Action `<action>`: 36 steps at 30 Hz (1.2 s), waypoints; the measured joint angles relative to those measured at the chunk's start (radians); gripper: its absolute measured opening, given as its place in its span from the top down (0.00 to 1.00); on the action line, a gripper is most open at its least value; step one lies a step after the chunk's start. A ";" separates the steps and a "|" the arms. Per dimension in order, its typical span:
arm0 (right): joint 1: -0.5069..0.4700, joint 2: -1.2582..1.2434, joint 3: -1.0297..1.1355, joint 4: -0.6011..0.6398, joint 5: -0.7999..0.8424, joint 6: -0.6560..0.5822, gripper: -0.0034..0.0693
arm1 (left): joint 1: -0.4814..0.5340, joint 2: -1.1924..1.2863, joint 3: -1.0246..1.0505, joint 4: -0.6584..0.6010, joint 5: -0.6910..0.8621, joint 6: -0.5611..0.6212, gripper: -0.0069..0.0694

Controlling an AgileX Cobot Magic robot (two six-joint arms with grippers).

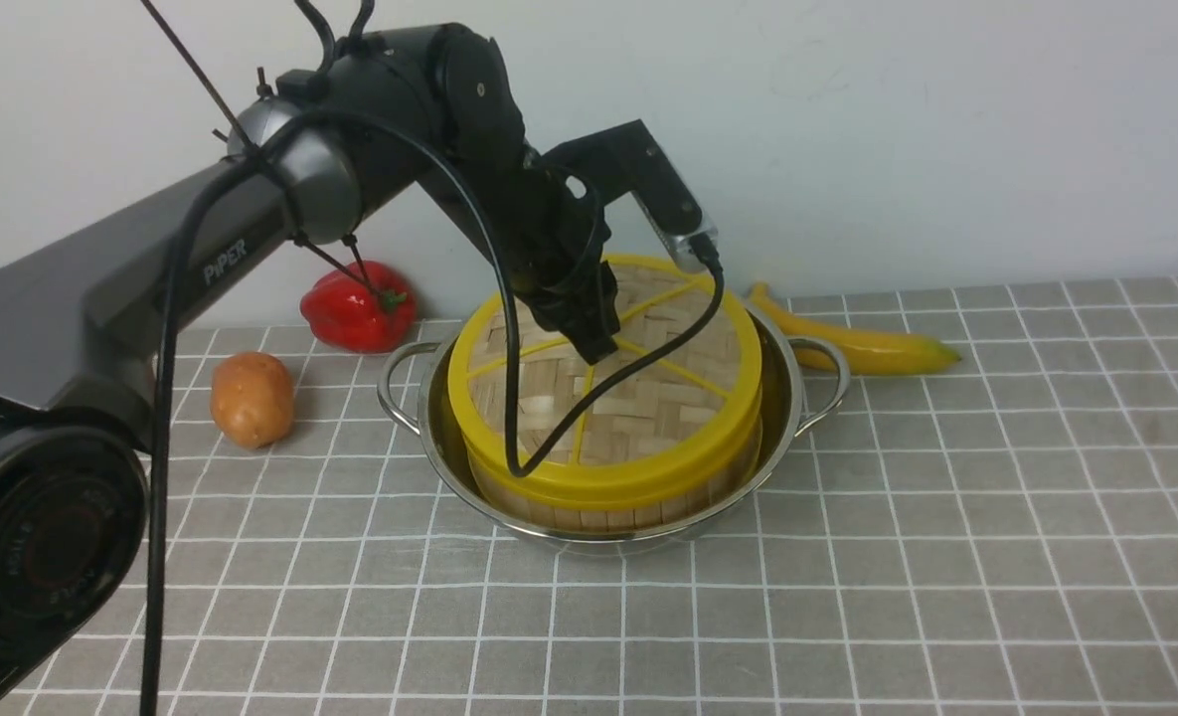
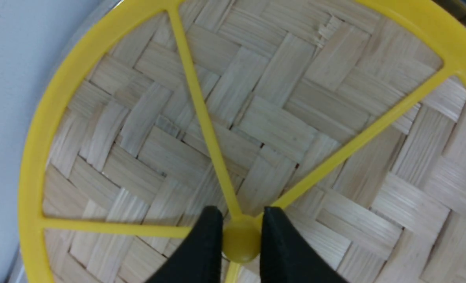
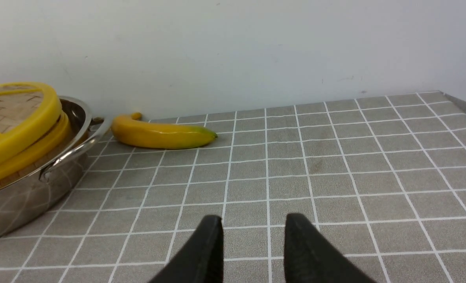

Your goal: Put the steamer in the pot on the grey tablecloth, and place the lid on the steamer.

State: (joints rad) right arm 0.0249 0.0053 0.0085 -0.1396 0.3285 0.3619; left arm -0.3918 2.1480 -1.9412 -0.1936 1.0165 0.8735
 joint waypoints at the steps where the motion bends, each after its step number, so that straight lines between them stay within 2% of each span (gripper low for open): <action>1: 0.000 0.000 0.000 0.000 0.000 0.000 0.62 | 0.000 0.000 0.000 -0.001 0.000 0.001 0.76; 23: 0.000 0.000 0.000 0.000 0.000 0.000 0.62 | 0.000 0.021 0.000 -0.005 -0.017 0.001 0.74; 32: 0.000 0.000 0.000 0.000 0.000 0.000 0.62 | 0.000 -0.032 0.000 -0.004 -0.023 0.001 0.44; 36: 0.000 0.000 0.000 0.000 0.000 0.000 0.62 | 0.000 -0.124 0.000 -0.004 -0.034 -0.034 0.40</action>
State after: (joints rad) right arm 0.0249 0.0053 0.0085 -0.1396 0.3285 0.3619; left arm -0.3918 2.0237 -1.9412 -0.1974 0.9829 0.8395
